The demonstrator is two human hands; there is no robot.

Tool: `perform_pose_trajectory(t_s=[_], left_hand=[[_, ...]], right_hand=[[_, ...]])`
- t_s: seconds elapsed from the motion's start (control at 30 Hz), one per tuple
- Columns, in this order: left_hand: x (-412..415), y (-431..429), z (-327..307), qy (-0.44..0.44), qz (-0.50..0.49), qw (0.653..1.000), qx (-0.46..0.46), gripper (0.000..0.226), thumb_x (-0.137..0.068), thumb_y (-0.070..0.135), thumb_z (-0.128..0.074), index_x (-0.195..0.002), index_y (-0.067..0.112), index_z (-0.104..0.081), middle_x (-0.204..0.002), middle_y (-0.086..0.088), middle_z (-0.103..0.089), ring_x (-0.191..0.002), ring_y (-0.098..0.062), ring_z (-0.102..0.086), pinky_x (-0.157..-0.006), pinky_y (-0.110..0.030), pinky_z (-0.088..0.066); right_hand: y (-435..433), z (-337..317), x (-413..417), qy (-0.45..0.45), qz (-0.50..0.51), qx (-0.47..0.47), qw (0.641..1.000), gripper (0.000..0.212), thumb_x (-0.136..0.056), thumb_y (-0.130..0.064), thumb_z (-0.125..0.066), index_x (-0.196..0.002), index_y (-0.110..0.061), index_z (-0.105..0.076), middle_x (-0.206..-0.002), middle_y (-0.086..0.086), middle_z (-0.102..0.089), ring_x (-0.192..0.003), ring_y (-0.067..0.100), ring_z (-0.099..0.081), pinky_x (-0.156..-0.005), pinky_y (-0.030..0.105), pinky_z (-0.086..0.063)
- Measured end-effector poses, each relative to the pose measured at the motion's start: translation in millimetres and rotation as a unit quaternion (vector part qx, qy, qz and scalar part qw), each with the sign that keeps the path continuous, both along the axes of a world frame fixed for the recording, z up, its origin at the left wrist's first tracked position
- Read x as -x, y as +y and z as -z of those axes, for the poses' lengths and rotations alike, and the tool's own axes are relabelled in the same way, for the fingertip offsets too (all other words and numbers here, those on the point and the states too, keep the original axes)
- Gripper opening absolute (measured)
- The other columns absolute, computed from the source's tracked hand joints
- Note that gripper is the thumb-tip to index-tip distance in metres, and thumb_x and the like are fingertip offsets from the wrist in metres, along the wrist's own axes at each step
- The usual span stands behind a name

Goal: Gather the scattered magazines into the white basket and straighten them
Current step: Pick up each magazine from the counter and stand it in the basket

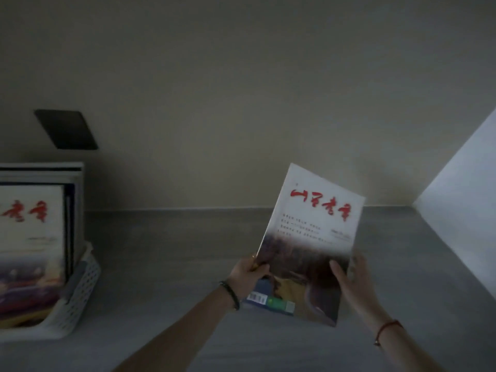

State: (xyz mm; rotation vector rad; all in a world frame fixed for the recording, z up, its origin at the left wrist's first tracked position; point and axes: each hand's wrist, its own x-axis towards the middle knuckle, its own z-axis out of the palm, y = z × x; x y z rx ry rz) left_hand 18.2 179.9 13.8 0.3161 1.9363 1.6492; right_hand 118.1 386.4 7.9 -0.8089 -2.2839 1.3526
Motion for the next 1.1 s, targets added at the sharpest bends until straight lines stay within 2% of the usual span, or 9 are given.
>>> perform_pose_trajectory(t_s=[0.13,0.23,0.37,0.53,0.6,0.73,0.87,0.93,1.1], left_hand=[[13.8,-74.1,-38.8,0.081,0.0,0.997,-0.019,0.017,-0.087,-0.012,-0.045,-0.095,-0.009,-0.059,-0.076,-0.008,-0.062,-0.08,-0.013,-0.056,-0.082,-0.036,-0.05],[31.8,-141.2,-67.8,0.121,-0.056,0.991,-0.018,0.017,-0.085,-0.015,-0.044,-0.087,-0.007,-0.059,-0.05,0.014,-0.064,-0.056,0.006,-0.058,-0.064,-0.012,-0.048],[55.0,-246.1,-110.4,0.182,-0.141,0.973,-0.003,0.028,-0.087,-0.011,-0.044,-0.111,0.001,-0.053,-0.088,0.001,-0.069,-0.071,0.009,-0.063,-0.076,-0.017,-0.052],[87.0,-373.3,-139.4,0.235,-0.25,0.938,0.056,0.028,-0.093,0.007,-0.044,-0.117,-0.006,-0.051,-0.116,-0.027,-0.059,-0.108,-0.04,-0.056,-0.098,-0.046,-0.044],[97.9,-412.6,-137.7,0.214,-0.299,0.927,0.08,0.031,-0.093,0.011,-0.045,-0.115,-0.011,-0.049,-0.116,-0.039,-0.053,-0.109,-0.05,-0.051,-0.098,-0.05,-0.043],[109.0,-466.4,-123.4,0.168,-0.326,0.925,0.1,0.028,-0.093,0.01,-0.046,-0.114,-0.007,-0.052,-0.112,-0.033,-0.057,-0.094,-0.042,-0.058,-0.064,-0.02,-0.053],[117.4,-498.8,-87.2,0.157,-0.294,0.923,0.193,0.027,-0.089,0.005,-0.051,-0.114,-0.003,-0.055,-0.111,-0.024,-0.062,-0.097,-0.028,-0.057,-0.085,-0.023,-0.047],[119.8,-507.8,-66.1,0.132,-0.271,0.925,0.23,0.027,-0.086,0.001,-0.054,-0.112,-0.005,-0.055,-0.115,-0.024,-0.061,-0.106,-0.035,-0.056,-0.094,-0.038,-0.046],[120.5,-519.0,-35.8,0.123,-0.219,0.928,0.277,0.02,-0.08,0.002,-0.061,-0.098,0.007,-0.055,-0.097,-0.01,-0.061,-0.102,-0.032,-0.057,-0.071,-0.025,-0.041]], right_hand=[[-34.5,-37.4,38.7,0.056,-0.074,0.143,0.985,0.041,-0.082,0.0,-0.062,-0.122,0.001,-0.049,-0.111,0.009,-0.062,-0.1,0.013,-0.062,-0.082,0.024,-0.053],[-92.0,-67.6,75.0,0.117,-0.118,0.131,0.977,0.035,-0.084,0.01,-0.055,-0.117,-0.001,-0.052,-0.101,-0.001,-0.063,-0.081,-0.007,-0.065,-0.071,0.008,-0.052],[-199.9,-105.3,119.9,0.191,-0.16,0.096,0.964,0.034,-0.081,0.012,-0.056,-0.107,-0.01,-0.055,-0.094,-0.009,-0.063,-0.076,-0.014,-0.062,-0.068,0.004,-0.049],[-333.7,-128.4,159.8,0.226,-0.208,0.094,0.947,0.025,-0.081,0.008,-0.058,-0.099,-0.009,-0.054,-0.091,-0.003,-0.064,-0.075,-0.002,-0.063,-0.063,0.004,-0.049],[-378.7,-129.7,170.6,0.224,-0.22,0.082,0.946,0.021,-0.082,0.004,-0.06,-0.101,-0.003,-0.054,-0.092,-0.001,-0.062,-0.077,0.006,-0.06,-0.059,0.0,-0.046],[-440.9,-117.1,187.0,0.199,-0.234,0.065,0.949,0.024,-0.083,-0.002,-0.061,-0.107,-0.004,-0.058,-0.095,-0.008,-0.06,-0.081,-0.001,-0.057,-0.058,-0.004,-0.041],[-469.5,-85.0,190.2,0.122,-0.22,0.043,0.967,0.023,-0.082,-0.005,-0.063,-0.105,-0.007,-0.061,-0.094,-0.004,-0.063,-0.085,0.007,-0.057,-0.061,-0.002,-0.039],[-475.8,-65.6,184.7,0.086,-0.231,0.017,0.969,0.026,-0.081,-0.004,-0.063,-0.106,-0.007,-0.062,-0.09,-0.009,-0.059,-0.082,0.006,-0.054,-0.052,-0.007,-0.035],[-482.1,-38.1,175.3,0.042,-0.225,-0.017,0.973,0.031,-0.081,-0.013,-0.066,-0.107,-0.023,-0.053,-0.102,-0.01,-0.06,-0.091,0.002,-0.054,-0.056,0.001,-0.038]])
